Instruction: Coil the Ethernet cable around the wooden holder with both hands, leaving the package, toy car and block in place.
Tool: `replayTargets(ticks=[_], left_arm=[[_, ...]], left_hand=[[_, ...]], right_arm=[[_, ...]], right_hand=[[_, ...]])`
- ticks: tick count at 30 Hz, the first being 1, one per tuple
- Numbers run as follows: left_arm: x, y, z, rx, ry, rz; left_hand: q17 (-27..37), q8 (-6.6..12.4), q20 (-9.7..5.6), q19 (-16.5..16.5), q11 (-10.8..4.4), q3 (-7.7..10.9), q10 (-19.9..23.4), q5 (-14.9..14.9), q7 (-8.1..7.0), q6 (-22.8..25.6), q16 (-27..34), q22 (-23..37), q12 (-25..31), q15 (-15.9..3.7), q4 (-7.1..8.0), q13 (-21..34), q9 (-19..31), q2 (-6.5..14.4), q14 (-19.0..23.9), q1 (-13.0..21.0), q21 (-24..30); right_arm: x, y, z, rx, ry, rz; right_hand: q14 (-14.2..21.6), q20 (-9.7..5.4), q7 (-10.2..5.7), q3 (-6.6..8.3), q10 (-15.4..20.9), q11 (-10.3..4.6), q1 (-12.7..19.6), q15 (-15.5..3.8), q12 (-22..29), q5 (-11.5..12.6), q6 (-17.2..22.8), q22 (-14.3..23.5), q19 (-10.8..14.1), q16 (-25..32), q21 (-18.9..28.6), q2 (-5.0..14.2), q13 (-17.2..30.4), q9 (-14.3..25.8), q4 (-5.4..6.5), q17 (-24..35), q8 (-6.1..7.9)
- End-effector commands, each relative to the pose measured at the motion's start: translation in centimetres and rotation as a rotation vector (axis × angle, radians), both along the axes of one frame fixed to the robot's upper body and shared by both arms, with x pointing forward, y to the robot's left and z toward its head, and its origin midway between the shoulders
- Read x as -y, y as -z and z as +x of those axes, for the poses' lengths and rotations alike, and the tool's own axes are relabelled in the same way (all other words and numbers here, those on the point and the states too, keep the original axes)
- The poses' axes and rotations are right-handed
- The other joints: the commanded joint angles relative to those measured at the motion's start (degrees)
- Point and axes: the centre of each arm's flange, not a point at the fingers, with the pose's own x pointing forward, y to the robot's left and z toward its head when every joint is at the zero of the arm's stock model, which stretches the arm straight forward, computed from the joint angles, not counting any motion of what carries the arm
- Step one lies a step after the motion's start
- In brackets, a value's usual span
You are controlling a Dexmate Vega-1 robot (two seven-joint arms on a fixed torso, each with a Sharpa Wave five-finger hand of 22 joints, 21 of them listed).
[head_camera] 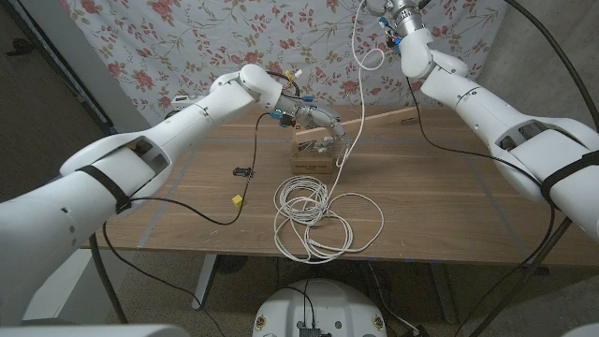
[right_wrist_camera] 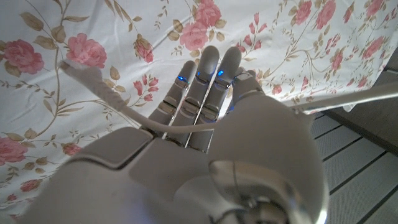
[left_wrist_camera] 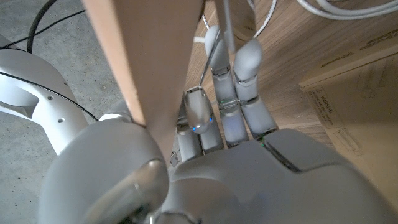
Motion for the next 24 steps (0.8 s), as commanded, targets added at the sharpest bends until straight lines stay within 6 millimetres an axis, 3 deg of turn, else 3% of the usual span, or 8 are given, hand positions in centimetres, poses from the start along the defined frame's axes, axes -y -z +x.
replayTargets(ticks=[1,16,24], left_arm=[[-1.6,0.3,-2.3,0.015,0.001,-0.025],[-4.2,0.0,-5.4,0.034,-0.022,-0.07],[-4.4,-0.7,-7.1,0.054,0.0,-0.097]], left_hand=[[16.65,0.47,-2.44,-0.09,-0.5,-0.03,0.08,0.28,-0.01,-0.09,33.72,0.34,-0.07,-9.31,0.14,-0.01,0.22,7.05,13.21,7.46,0.25],[16.4,0.7,-2.47,-0.04,-0.51,-0.17,0.03,0.47,0.08,-0.18,33.53,-0.16,-0.07,-9.31,0.21,-0.01,0.08,7.06,13.05,7.44,0.05],[16.42,0.82,-2.5,-0.18,-0.57,-0.27,0.0,0.47,0.13,-0.23,33.58,0.23,-0.06,-9.36,0.22,-0.01,0.04,7.1,13.13,7.45,0.37]], right_arm=[[1.8,0.1,4.2,-0.191,0.198,-0.096],[9.3,3.0,7.7,-0.371,0.346,0.015],[11.2,5.7,9.7,-0.57,0.45,0.075]], right_hand=[[0.01,-8.43,2.38,-0.51,-0.42,0.22,0.34,-5.0,-0.23,0.31,2.89,0.01,-0.33,-0.58,0.4,0.01,0.39,0.43,0.0,0.34,-0.24],[-0.21,-8.45,2.17,-1.37,-0.56,0.72,0.65,-5.04,-0.63,1.03,2.98,-0.56,-0.78,-2.17,0.96,0.12,0.13,0.65,0.25,0.88,-0.55],[-0.24,-8.4,2.23,-1.69,-0.73,0.73,0.8,-5.04,-0.6,1.3,2.99,-0.78,-0.97,-2.79,1.19,0.21,0.4,0.66,0.35,1.07,-0.72]])
